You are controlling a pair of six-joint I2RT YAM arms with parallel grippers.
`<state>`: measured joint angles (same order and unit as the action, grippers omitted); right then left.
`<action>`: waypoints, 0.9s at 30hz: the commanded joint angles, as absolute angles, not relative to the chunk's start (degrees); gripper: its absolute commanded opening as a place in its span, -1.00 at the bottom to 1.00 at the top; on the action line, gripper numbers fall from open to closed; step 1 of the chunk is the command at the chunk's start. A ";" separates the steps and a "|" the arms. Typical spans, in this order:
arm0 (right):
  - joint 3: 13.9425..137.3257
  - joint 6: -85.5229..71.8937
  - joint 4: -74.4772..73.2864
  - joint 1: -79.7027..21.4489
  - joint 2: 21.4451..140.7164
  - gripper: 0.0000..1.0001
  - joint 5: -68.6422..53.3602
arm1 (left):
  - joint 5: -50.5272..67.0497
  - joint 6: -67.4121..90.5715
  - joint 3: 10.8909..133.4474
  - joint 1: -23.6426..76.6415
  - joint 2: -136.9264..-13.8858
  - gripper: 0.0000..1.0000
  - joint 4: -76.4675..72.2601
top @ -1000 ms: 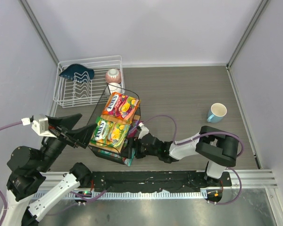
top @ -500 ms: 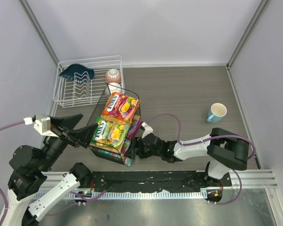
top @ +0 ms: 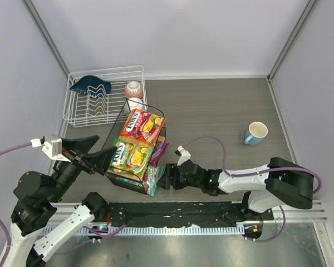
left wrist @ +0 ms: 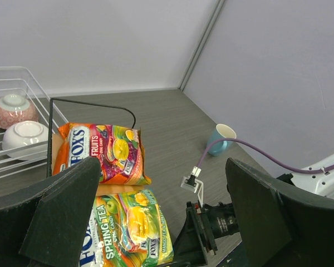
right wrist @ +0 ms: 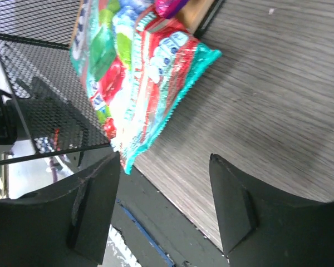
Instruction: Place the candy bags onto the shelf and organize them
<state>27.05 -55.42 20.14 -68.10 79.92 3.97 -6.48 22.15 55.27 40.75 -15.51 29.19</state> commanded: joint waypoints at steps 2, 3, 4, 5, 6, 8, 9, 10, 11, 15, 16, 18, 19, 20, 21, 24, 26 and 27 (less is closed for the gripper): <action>29.18 -54.75 13.37 -68.38 79.01 0.09 8.87 | -6.59 22.59 55.19 40.61 -15.29 0.99 27.25; 29.44 -54.84 12.32 -68.47 79.19 0.03 9.92 | -6.59 22.50 55.28 40.61 -15.21 0.99 27.25; 29.62 -55.45 11.78 -68.55 79.45 -0.01 10.45 | -6.68 22.50 55.37 40.61 -15.29 0.99 27.25; 29.62 -55.55 11.43 -68.73 79.54 -0.06 11.24 | -6.77 22.41 55.55 40.61 -15.47 0.99 27.59; 29.53 -55.81 11.08 -68.90 79.63 -0.10 12.12 | -6.85 22.50 55.81 40.61 -15.38 0.99 27.86; 29.27 -56.34 11.07 -69.17 79.89 -0.30 12.92 | -7.03 22.33 56.07 40.61 -15.47 1.00 28.21; 29.27 -56.51 11.07 -69.34 80.07 -0.33 13.62 | -7.03 22.41 55.99 40.61 -15.38 0.99 28.21; 29.62 -56.69 11.16 -69.35 80.33 -0.38 13.80 | -7.03 22.41 55.99 40.61 -15.38 0.99 28.21; 29.88 -56.43 11.16 -69.52 81.38 -0.61 13.80 | -7.12 22.41 55.90 40.61 -15.29 0.99 28.13; 32.51 -55.99 9.85 -70.13 85.07 -0.98 13.98 | -7.12 22.50 55.90 40.61 -15.38 1.00 28.21; 34.00 -55.99 9.50 -70.48 85.77 -0.98 14.15 | -7.12 22.50 55.99 40.61 -15.38 0.99 28.21; 35.50 -55.64 8.27 -71.36 87.88 -0.99 14.50 | -7.47 22.24 56.16 40.61 -15.29 0.99 28.65; 36.90 -55.63 8.00 -71.54 88.41 -0.98 15.11 | -7.56 22.24 56.25 40.61 -15.12 0.99 28.74; 37.44 -55.55 7.65 -71.89 89.03 -0.98 15.47 | -7.65 22.24 56.25 40.61 -15.20 0.99 28.91; 37.96 -55.63 7.39 -71.98 89.90 -0.98 15.99 | -7.65 22.15 56.34 40.61 -15.12 0.99 28.92; 39.55 -55.98 7.21 -72.16 90.96 -0.98 17.14 | -7.65 22.24 56.25 40.52 -15.21 0.99 29.00; 40.43 -56.08 7.29 -72.16 91.76 -0.98 17.92 | -7.65 22.32 56.25 40.52 -15.21 0.99 29.09; 41.04 -56.07 7.47 -72.16 92.11 -0.99 18.02 | -7.56 22.24 56.16 40.60 -15.29 0.99 29.00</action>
